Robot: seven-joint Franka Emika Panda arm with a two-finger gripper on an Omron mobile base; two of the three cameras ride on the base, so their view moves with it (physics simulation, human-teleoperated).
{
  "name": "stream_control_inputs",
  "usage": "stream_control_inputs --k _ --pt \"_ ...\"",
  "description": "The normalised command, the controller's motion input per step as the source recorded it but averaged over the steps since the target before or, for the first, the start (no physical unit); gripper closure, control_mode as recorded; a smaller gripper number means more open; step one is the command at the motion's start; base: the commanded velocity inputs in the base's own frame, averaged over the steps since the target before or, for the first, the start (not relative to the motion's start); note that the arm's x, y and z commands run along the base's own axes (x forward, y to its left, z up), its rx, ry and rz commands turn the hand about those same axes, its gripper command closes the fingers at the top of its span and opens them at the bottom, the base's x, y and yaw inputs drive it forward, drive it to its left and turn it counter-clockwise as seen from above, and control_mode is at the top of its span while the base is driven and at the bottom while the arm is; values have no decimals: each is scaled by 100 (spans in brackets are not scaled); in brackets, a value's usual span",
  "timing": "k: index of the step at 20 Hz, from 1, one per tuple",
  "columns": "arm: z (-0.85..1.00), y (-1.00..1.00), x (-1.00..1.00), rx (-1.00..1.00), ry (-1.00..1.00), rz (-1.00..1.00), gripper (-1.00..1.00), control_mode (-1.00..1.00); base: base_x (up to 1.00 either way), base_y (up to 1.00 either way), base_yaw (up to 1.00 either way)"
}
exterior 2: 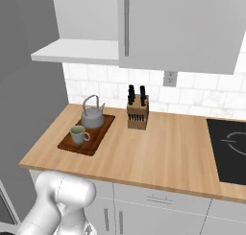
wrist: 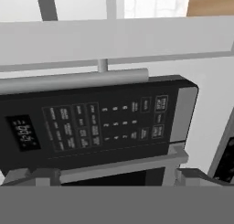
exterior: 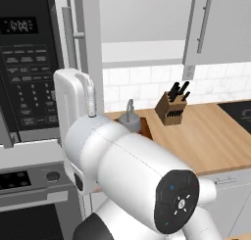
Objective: Pick the kettle from the counter and place it on the tray. Then pick the mug from the cabinet and place it on the tray. Then close the cabinet doors.
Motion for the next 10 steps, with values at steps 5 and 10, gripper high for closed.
stream_control_inputs --k 5,10 --pt "0 6 41 7 -5 -4 -100 -100 0 0 0" --pt "0 1 22 2 -10 -6 -100 -100 0 0 0"
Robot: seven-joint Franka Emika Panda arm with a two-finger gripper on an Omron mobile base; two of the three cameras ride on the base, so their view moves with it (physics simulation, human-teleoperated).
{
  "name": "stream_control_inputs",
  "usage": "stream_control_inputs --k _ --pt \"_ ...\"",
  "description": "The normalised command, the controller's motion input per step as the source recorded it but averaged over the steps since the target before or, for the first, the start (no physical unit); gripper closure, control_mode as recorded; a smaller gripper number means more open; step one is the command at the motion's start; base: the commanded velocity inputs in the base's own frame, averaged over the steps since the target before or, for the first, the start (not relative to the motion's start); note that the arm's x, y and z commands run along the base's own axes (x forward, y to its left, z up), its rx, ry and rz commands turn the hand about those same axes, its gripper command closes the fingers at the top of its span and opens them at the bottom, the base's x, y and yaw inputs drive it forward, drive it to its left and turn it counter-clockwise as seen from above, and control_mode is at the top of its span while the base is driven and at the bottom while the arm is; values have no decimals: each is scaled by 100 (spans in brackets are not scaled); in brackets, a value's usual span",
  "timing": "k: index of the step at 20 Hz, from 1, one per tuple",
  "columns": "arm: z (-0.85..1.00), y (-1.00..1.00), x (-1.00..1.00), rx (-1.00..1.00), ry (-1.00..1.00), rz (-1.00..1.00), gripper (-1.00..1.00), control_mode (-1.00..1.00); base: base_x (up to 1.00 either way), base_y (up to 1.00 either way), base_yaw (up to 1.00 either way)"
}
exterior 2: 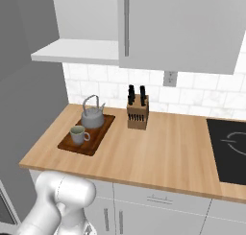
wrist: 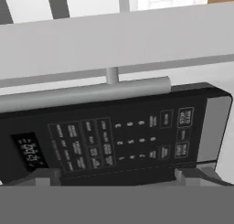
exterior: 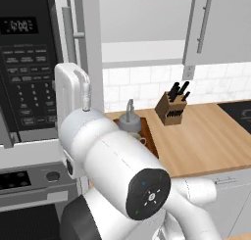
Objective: Pick the kettle from the counter and place it on the tray. Then pick the mug from the cabinet and place it on the tray. Then close the cabinet doors.
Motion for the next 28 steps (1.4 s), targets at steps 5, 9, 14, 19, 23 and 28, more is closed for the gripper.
stream_control_inputs --k 5,9,14,19,23,28 --pt "0 0 19 0 -19 -6 -100 -100 0 0 0" --pt "0 0 23 0 -12 -7 -100 -100 0 0 0" --pt "1 0 12 0 0 -8 -100 -100 0 0 0" --pt "1 0 14 0 0 -10 -100 -100 0 0 0" --pt "6 -9 11 0 0 -10 -100 -100 0 0 0" --pt "5 -22 14 0 0 -13 -100 -100 0 0 0"
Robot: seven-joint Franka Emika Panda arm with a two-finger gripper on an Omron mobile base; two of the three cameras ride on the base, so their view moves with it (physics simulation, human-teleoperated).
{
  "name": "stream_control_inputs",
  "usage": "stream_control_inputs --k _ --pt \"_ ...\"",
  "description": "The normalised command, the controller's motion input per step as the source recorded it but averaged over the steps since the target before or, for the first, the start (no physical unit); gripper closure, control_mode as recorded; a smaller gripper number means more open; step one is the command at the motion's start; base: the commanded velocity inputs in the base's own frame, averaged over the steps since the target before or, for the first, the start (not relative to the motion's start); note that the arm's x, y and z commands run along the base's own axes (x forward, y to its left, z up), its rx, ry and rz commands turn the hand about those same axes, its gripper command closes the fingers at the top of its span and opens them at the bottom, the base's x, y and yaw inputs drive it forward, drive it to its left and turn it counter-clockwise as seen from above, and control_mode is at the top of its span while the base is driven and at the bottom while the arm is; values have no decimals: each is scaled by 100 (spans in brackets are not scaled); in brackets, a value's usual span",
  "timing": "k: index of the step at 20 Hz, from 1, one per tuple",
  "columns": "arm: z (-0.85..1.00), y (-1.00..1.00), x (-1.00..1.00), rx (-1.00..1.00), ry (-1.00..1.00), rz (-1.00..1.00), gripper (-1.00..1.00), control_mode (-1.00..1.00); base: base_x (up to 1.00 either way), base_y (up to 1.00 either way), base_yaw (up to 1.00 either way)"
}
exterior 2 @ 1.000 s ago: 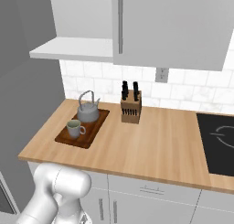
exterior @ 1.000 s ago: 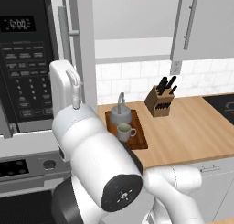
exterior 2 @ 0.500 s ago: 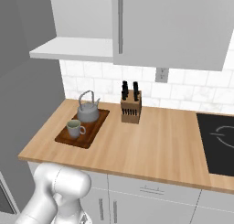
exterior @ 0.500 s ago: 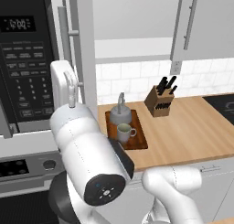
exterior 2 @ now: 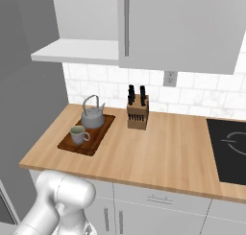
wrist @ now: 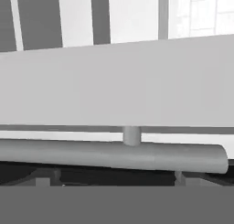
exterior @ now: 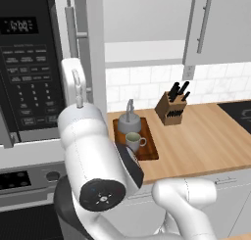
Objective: Pick the kettle from the counter and place it on the tray. Then pick the mug from the cabinet and place it on the tray. Then close the cabinet doors.
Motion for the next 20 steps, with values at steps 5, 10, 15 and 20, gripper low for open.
stream_control_inputs --k 5,10,15,20 --pt "4 -21 12 0 0 -12 -100 -100 0 0 0" --pt "2 -36 11 0 0 -16 -100 -100 0 0 0" --pt "3 -53 10 0 0 -24 -100 -100 0 0 0" --pt "4 -54 11 0 0 -25 -100 -100 0 0 0"
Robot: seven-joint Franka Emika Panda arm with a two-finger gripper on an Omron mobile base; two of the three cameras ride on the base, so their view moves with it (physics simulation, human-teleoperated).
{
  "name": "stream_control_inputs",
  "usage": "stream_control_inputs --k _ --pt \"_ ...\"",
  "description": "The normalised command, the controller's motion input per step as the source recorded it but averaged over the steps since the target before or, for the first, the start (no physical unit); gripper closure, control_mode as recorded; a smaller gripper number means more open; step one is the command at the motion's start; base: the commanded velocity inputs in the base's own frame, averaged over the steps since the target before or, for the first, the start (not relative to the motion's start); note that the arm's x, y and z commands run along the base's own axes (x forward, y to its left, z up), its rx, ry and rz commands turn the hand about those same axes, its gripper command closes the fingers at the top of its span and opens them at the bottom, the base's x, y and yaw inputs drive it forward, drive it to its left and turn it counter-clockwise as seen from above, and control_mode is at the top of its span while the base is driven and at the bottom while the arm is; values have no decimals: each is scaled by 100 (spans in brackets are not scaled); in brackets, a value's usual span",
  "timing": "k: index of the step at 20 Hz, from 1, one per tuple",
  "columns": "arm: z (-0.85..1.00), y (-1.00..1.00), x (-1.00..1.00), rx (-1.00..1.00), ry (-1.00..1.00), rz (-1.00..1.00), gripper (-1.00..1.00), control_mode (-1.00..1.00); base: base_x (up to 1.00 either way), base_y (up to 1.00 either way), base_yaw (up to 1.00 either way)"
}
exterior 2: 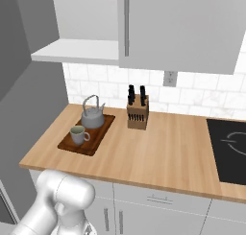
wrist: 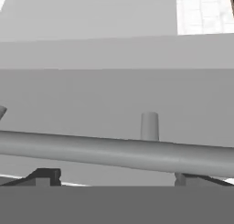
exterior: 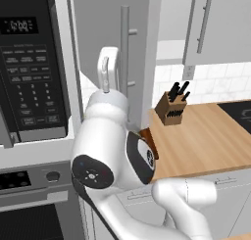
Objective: Pick the kettle from the counter and place it on the tray. Then pick the mug from the cabinet and place it on the tray. Then close the cabinet doors.
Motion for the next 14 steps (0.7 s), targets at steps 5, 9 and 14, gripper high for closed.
stream_control_inputs --k 5,9,14 --pt "3 -55 17 0 0 -25 -100 -100 0 0 0" --pt "0 -47 33 0 0 -24 -100 -100 0 0 0" --pt "0 -45 45 0 0 -20 -100 -100 0 0 0"
